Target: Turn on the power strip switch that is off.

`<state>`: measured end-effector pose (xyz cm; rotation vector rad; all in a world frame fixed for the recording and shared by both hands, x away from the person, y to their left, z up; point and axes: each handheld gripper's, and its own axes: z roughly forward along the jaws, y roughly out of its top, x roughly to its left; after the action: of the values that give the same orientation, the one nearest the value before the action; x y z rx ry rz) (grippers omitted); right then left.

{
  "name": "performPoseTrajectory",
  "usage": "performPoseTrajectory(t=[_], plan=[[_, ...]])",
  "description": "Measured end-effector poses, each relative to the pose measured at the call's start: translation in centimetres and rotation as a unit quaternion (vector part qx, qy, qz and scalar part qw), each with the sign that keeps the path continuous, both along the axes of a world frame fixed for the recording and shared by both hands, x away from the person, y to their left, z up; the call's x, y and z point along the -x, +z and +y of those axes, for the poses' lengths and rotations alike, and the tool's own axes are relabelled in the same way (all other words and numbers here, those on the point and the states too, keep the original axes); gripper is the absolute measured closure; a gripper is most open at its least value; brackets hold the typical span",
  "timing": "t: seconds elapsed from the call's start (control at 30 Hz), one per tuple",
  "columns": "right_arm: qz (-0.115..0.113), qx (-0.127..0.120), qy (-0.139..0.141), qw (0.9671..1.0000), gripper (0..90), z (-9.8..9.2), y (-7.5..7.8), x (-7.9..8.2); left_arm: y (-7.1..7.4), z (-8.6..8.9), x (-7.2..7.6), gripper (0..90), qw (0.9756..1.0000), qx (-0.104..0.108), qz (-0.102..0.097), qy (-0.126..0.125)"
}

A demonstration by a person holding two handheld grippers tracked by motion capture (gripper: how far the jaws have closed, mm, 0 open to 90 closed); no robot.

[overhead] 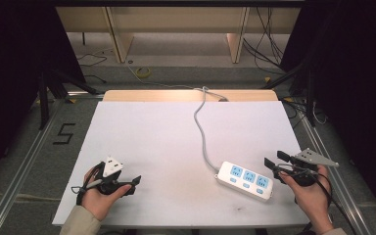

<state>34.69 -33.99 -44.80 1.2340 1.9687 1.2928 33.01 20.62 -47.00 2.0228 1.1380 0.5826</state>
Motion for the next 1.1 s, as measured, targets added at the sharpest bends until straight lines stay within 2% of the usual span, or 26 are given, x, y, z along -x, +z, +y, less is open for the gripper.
performPoseTrajectory(t=[0.2, 0.3, 0.67, 0.93, 1.1], plan=[[0.001, 0.004, -0.001, 1.0, 40.5, 0.0, 0.4, -0.1, 0.0, -0.1, 0.2, 19.1, 1.0, -0.003, 0.0, -0.002], [0.0, 0.009, 0.0, 1.0, 44.5, 0.1, 0.9, -0.3, 0.0, 0.0, 0.1, 19.2, 1.0, -0.004, 0.0, -0.002], [0.006, 0.043, 0.004, 0.9991, 62.7, 0.5, 2.3, -1.5, 0.0, 0.0, 0.1, 19.2, 1.0, -0.003, 0.001, 0.0], [0.019, 0.067, 0.011, 0.9975, 79.8, 0.9, 2.7, -1.7, 0.0, 0.0, 0.1, 19.2, 1.0, -0.003, -0.001, 0.001], [0.019, 0.075, 0.012, 0.9969, 86.2, 1.0, 2.8, -1.8, 0.0, 0.0, 0.1, 19.3, 1.0, -0.004, 0.0, 0.001]])
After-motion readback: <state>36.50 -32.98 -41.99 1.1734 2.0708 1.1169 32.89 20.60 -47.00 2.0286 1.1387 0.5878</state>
